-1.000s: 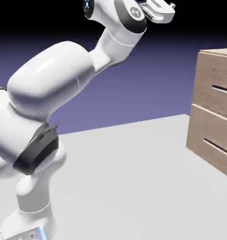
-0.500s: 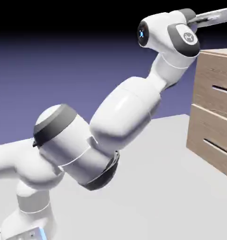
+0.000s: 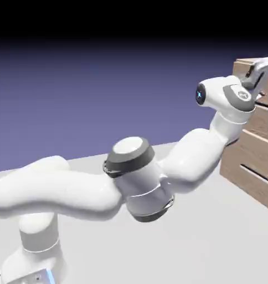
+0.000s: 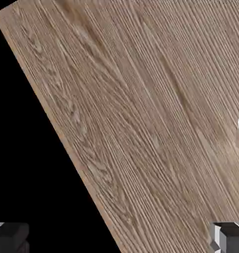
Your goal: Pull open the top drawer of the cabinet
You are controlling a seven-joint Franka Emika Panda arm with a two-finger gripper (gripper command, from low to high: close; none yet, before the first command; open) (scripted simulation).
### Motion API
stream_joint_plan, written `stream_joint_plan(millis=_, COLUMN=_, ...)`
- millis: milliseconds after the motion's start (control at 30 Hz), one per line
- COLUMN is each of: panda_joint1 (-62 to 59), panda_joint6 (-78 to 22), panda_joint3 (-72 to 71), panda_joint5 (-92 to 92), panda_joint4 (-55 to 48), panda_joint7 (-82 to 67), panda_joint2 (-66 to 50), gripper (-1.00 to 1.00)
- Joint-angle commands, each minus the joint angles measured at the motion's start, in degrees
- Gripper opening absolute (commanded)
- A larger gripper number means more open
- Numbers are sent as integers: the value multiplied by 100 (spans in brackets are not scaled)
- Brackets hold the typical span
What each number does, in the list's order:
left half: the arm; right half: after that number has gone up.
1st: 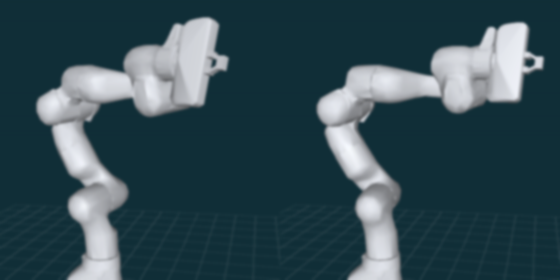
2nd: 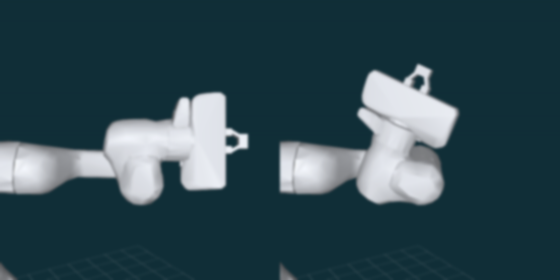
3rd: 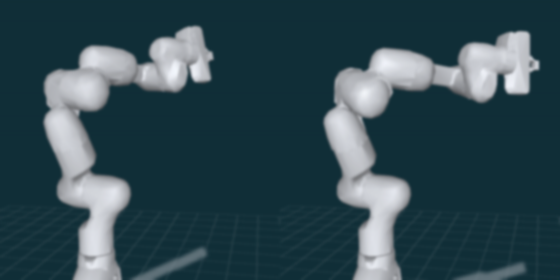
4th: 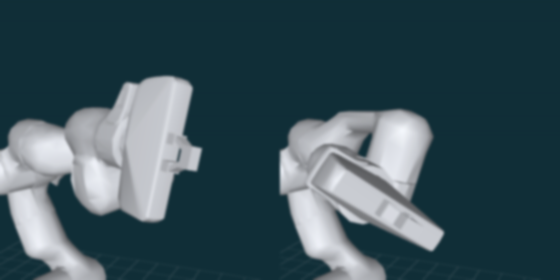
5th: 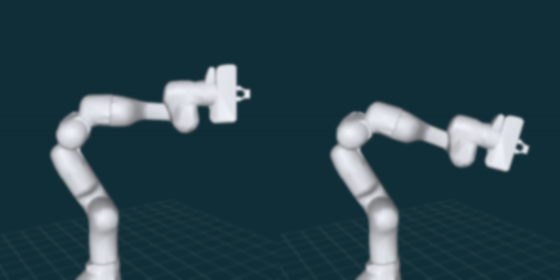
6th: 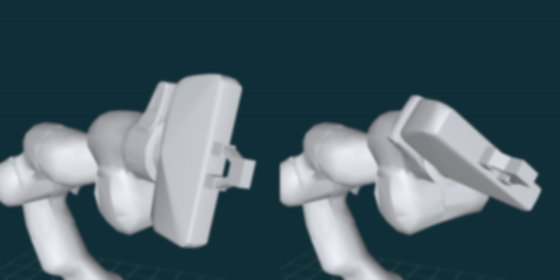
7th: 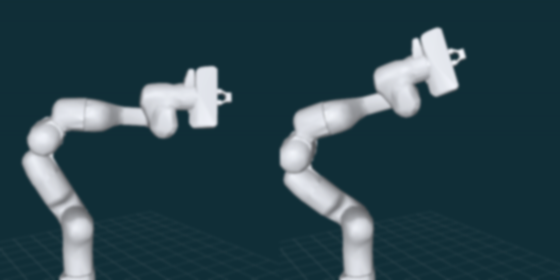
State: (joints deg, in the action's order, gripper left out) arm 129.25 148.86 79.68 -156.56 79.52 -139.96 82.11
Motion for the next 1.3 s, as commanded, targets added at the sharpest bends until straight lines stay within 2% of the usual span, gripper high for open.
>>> stream_joint_plan(millis=0, panda_joint1=176, panda_joint6=-34, panda_joint3=109, panda_joint5=-214, panda_joint4=-111, panda_joint7=-250, panda_joint2=68, gripper=0)
stream_joint_plan(millis=133, panda_joint1=641, panda_joint6=-125, panda_joint3=398, panda_joint5=-781, panda_joint4=-407, panda_joint7=-910, panda_joint2=247, gripper=0)
stream_joint_plan(millis=533, panda_joint1=2080, panda_joint6=889, panda_joint3=312, panda_joint5=-484, panda_joint4=-2883, panda_joint7=-1667, panda_joint2=400, gripper=0)
stream_joint_plan(millis=567, panda_joint1=2080, panda_joint6=889, panda_joint3=312, panda_joint5=-484, panda_joint4=-2883, panda_joint7=-1667, panda_joint2=400, gripper=-100)
stream_joint_plan(millis=600, panda_joint1=2080, panda_joint6=889, panda_joint3=312, panda_joint5=-484, panda_joint4=-2883, panda_joint7=-1667, panda_joint2=400, gripper=-100)
stream_joint_plan(millis=1267, panda_joint1=-305, panda_joint6=-857, panda_joint3=158, panda_joint5=-904, panda_joint4=1268, panda_joint7=-853, panda_joint2=432, gripper=-100)
